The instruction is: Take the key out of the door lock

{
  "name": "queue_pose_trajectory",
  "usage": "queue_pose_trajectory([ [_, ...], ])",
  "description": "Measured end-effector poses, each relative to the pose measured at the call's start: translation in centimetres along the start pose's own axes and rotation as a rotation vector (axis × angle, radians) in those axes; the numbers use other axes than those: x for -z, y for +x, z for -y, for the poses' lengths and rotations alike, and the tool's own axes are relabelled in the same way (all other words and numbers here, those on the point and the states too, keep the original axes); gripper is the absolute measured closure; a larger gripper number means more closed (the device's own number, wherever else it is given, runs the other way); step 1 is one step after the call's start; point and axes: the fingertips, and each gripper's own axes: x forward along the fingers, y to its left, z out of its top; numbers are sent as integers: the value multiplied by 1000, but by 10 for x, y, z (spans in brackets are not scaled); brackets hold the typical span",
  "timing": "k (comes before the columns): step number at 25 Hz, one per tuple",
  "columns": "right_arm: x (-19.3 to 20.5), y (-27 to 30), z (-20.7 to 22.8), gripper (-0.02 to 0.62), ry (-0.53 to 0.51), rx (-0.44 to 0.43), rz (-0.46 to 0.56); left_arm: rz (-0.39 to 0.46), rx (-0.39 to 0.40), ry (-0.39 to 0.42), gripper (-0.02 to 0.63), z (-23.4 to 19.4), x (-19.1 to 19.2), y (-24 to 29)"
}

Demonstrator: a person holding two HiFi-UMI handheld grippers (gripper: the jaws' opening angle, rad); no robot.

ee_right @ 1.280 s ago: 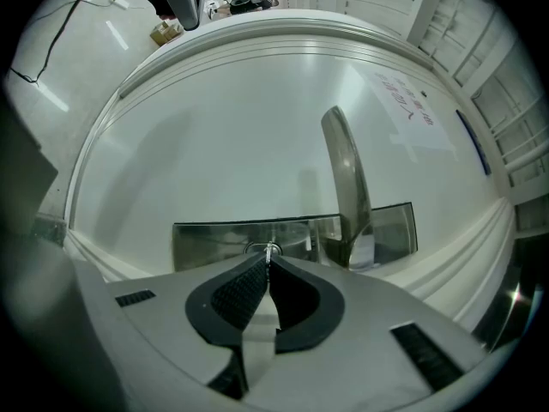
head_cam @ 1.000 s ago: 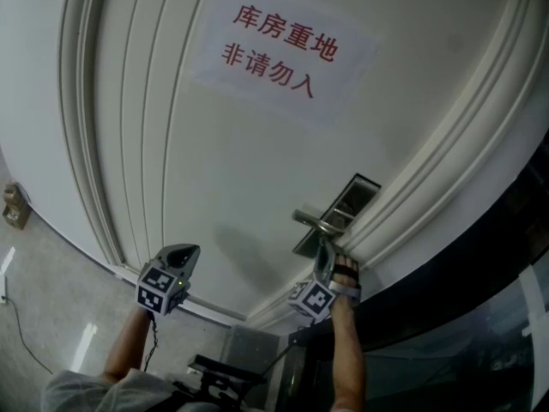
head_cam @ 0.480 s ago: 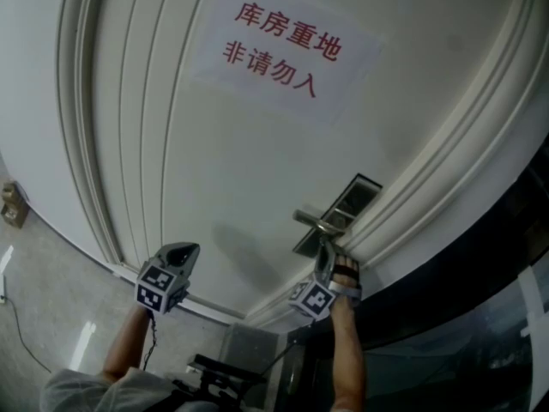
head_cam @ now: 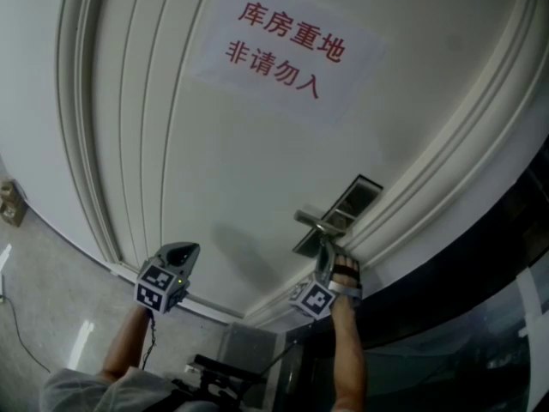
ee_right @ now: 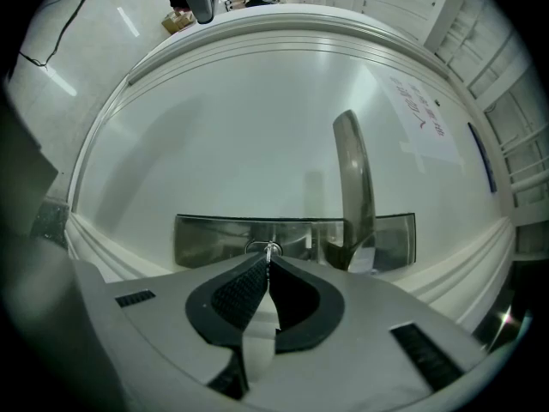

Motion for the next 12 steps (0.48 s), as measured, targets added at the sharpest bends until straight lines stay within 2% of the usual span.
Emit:
queue_pose_trajectory([
  [12, 1, -4, -3, 575, -19, -11, -11, 1, 1, -4, 601, -4, 1, -3],
])
